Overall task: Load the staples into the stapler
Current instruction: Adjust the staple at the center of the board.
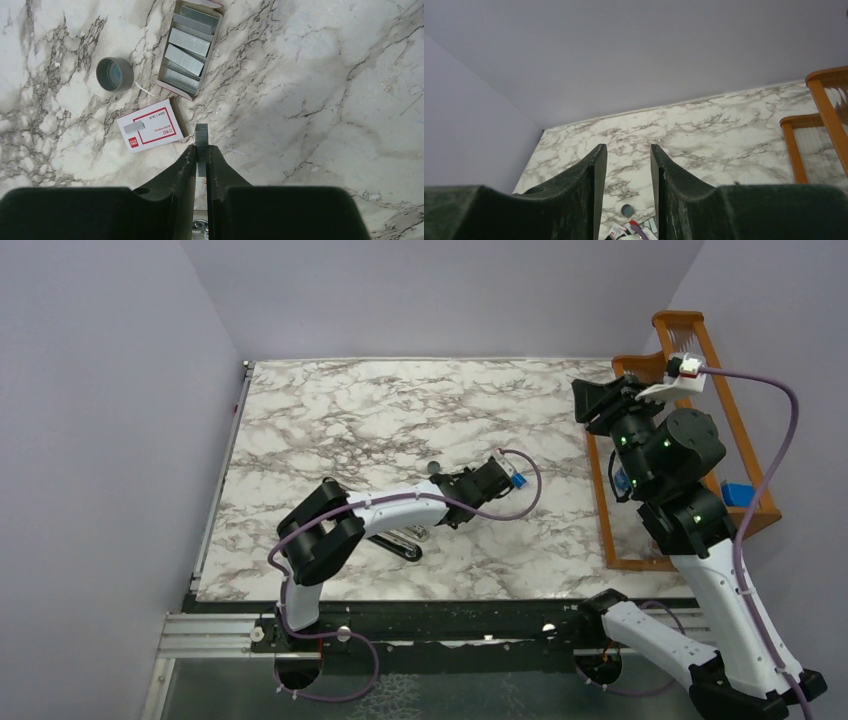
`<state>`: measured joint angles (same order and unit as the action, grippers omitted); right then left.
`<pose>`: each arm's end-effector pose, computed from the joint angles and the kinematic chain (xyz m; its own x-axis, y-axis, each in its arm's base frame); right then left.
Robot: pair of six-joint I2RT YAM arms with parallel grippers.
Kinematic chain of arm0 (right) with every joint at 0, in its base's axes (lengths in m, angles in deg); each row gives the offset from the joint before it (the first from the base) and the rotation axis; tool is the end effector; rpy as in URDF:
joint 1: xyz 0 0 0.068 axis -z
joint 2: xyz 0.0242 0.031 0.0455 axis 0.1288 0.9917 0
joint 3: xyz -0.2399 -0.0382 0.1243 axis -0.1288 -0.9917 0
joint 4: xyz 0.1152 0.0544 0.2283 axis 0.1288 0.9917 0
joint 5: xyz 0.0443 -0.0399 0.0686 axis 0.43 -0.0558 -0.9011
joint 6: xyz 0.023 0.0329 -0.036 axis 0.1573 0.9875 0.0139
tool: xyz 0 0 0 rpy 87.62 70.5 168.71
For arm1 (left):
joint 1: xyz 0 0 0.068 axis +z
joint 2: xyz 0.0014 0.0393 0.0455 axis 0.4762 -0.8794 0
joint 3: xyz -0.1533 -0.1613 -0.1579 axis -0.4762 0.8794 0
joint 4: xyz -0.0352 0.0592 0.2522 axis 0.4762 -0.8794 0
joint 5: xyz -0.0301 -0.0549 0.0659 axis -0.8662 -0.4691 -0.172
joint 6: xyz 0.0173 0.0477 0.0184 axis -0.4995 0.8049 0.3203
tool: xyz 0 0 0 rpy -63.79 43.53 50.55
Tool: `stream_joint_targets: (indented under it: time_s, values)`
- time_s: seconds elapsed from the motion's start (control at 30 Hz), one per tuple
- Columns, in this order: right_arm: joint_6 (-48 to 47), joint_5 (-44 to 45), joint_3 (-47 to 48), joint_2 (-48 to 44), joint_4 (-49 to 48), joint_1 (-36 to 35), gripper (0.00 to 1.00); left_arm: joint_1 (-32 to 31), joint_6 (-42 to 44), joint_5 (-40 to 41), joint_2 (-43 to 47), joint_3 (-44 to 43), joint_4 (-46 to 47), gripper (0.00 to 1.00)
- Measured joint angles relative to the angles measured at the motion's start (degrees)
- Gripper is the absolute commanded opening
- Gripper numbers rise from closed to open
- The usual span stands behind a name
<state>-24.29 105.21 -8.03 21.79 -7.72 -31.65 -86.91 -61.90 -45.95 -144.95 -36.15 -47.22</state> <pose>0.1540 0.0579 0.4670 0.0084 0.3776 -0.9259 -0.1381 0.9175 0.3729 0.2227 -0.3343 0.1974 -0.4869 0.6487 -0.5849 0.6099 0.7319 0.3040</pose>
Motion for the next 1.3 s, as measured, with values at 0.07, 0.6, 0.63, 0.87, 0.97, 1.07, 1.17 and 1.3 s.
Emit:
stream_joint_targets:
  time_s: [0.07, 0.6, 0.63, 0.87, 0.97, 1.07, 1.17, 1.3]
  values:
    - [-0.07, -0.13, 1.31, -0.02, 0.02, 0.00, 0.41, -1.55, 1.70, 2.36, -1.03, -1.01, -0.92, 0.15]
    - [-1.25, -0.96, 0.52, 1.62, 2.21, 0.00, 0.41, -11.45, 10.25, 16.70, -9.46, -3.17, -2.36, 0.15]
    - [-1.29, -1.09, 0.39, 1.84, 2.23, 0.00, 0.41, -11.63, 10.43, 17.18, -9.70, -3.17, -2.38, 0.15]
    - [-1.44, -1.97, -0.83, 2.62, 2.49, 0.00, 0.42, -11.96, 11.52, 20.83, -10.62, -3.17, -2.54, 0.15]
    - [-1.42, -2.36, -1.03, 2.89, 2.67, 0.00, 0.42, -12.39, 11.65, 21.75, -11.17, -3.17, -2.54, 0.15]
    - [-1.46, -2.84, -1.03, 3.26, 2.69, 0.00, 0.42, -12.90, 11.82, 22.32, -12.22, -3.17, -2.56, 0.15]
    - [-1.46, -3.28, -1.03, 3.96, 2.86, 0.00, 0.42, -13.18, 11.93, 22.43, -12.81, -3.17, -2.58, 0.15]
    - [-1.46, -3.98, -1.11, 5.11, 3.43, 0.00, 0.42, -13.35, 11.93, 22.56, -13.03, -3.17, -2.60, 0.16]
